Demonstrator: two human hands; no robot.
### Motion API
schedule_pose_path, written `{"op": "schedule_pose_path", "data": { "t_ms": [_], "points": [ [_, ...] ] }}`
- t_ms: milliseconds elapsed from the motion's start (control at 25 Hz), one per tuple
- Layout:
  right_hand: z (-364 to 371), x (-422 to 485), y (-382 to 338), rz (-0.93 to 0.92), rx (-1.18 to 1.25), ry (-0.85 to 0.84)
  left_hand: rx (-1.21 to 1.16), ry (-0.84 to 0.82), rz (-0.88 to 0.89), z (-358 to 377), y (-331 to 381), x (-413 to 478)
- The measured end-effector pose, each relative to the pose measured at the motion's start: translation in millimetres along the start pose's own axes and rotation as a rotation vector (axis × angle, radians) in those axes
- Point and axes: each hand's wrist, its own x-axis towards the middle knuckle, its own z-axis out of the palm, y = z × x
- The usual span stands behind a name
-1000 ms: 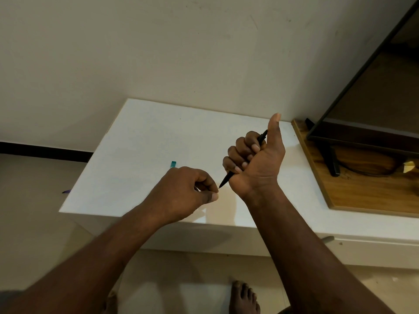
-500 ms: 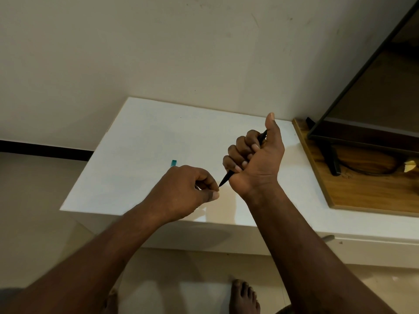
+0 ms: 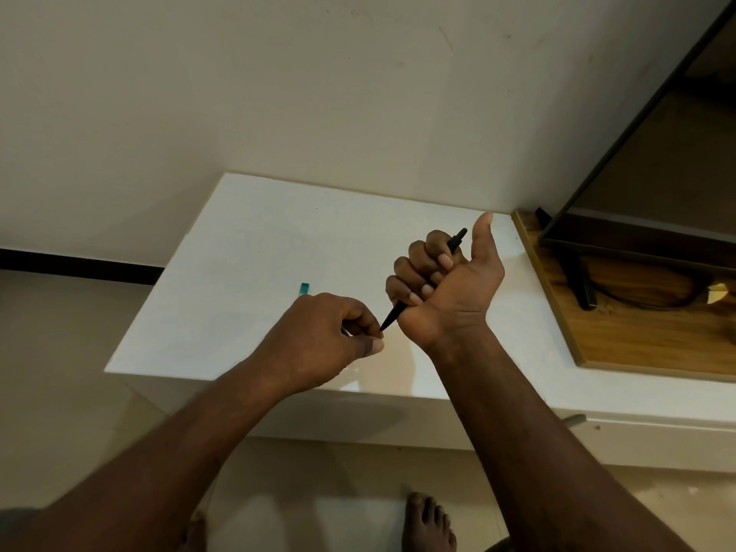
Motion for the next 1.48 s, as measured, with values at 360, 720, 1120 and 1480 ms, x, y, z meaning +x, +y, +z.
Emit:
{"op": "schedule_pose_path", "data": {
  "t_ms": [360, 720, 1120, 1480],
  "points": [
    [-0.9, 0.1, -0.4, -0.035, -0.008, 0.010, 0.000, 0.001, 0.004, -1.1, 1.9, -0.5],
    [-1.4, 1.4, 0.3, -0.063, -0.026, 0.053, -0.008, -0.003, -0.008, -2.7, 4.3, -0.8],
    [0.0, 2.1, 0.7, -0.046, -0.028, 0.080, 0.005, -0.003, -0.006, -2.5, 4.5, -0.5],
    [-0.7, 2.3, 0.4, -0.052, -0.026, 0.092, -0.002, -0.004, -0.011, -2.1, 3.4, 0.4]
  ]
}}
